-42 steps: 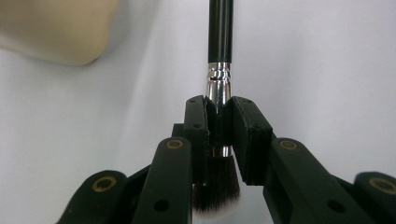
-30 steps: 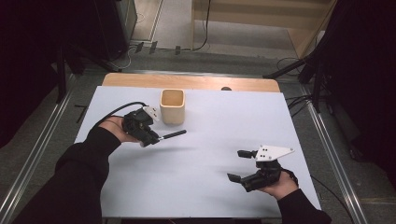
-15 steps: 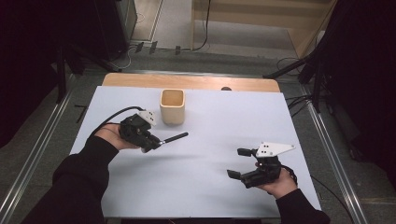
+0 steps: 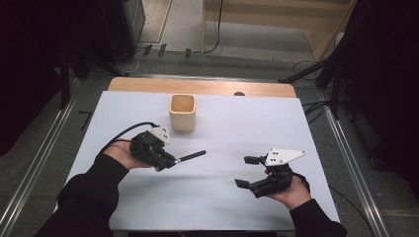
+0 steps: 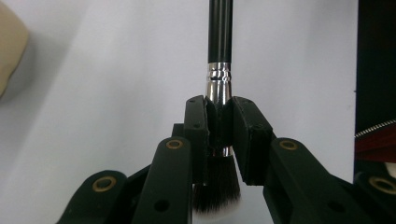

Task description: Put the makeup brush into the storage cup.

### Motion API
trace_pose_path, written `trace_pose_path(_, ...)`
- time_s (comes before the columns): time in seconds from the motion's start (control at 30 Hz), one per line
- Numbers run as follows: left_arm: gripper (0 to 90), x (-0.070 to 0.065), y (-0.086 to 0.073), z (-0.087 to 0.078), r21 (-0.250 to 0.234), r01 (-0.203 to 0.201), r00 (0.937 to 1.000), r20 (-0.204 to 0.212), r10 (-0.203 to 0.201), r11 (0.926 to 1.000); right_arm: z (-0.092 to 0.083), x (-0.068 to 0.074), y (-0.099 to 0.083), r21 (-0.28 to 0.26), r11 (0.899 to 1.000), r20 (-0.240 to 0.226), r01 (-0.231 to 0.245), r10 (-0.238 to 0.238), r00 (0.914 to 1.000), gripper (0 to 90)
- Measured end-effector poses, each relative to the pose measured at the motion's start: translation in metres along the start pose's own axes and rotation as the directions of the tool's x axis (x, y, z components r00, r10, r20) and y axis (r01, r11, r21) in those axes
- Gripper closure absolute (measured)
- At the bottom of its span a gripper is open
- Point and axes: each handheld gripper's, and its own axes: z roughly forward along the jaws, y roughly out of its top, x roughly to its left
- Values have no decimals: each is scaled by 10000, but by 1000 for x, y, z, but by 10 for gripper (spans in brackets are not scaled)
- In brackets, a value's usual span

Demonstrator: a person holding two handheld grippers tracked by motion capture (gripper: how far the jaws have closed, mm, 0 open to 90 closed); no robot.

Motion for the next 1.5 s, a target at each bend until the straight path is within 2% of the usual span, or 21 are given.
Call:
trace_pose_path(0.43, 772, -16, 7, 6, 32, -431, 9988, 213, 430, 9991, 6, 3, 14, 239, 9976, -134, 650, -647, 9978, 157)
trace_pose_path(0.67, 772, -19, 16, 5, 399, -757, 9967, 316, 745, 9963, 14, 7, 26, 666, 9903, -462, 1223, -1194, 9918, 171)
trace_pose_path(0.83, 772, -22, 23, 6, 740, -1116, 9933, 394, 1089, 9910, 19, 10, 29, 923, 9871, -630, 1306, -1251, 9901, 173)
trace_pose_path(0.9, 772, -24, 26, 6, 763, -1141, 9929, 410, 1112, 9905, 20, 12, 31, 990, 9860, -683, 1345, -1281, 9894, 177)
trace_pose_path(1.0, 772, -26, 29, 7, 988, -1316, 9908, 449, 1277, 9864, 22, 14, 35, 1120, 9837, -780, 1406, -1323, 9881, 183)
trace_pose_path(1.1, 773, -28, 33, 7, 1261, -1570, 9872, 475, 1521, 9795, 27, 16, 40, 1378, 9770, -879, 1628, -1517, 9845, 196)
trace_pose_path(1.23, 772, -32, 36, 9, 1398, -1696, 9850, 553, 1634, 9755, 34, 17, 46, 1703, 9693, -1105, 1777, -1604, 9808, 204)
trace_pose_path(1.43, 772, -35, 42, 12, 1879, -2167, 9758, 726, 2064, 9580, 46, 19, 54, 2174, 9527, -1407, 2123, -1846, 9727, 213)
trace_pose_path(1.5, 772, -35, 43, 13, 1933, -2184, 9753, 758, 2074, 9565, 50, 19, 55, 2278, 9485, -1472, 2203, -1901, 9707, 216)
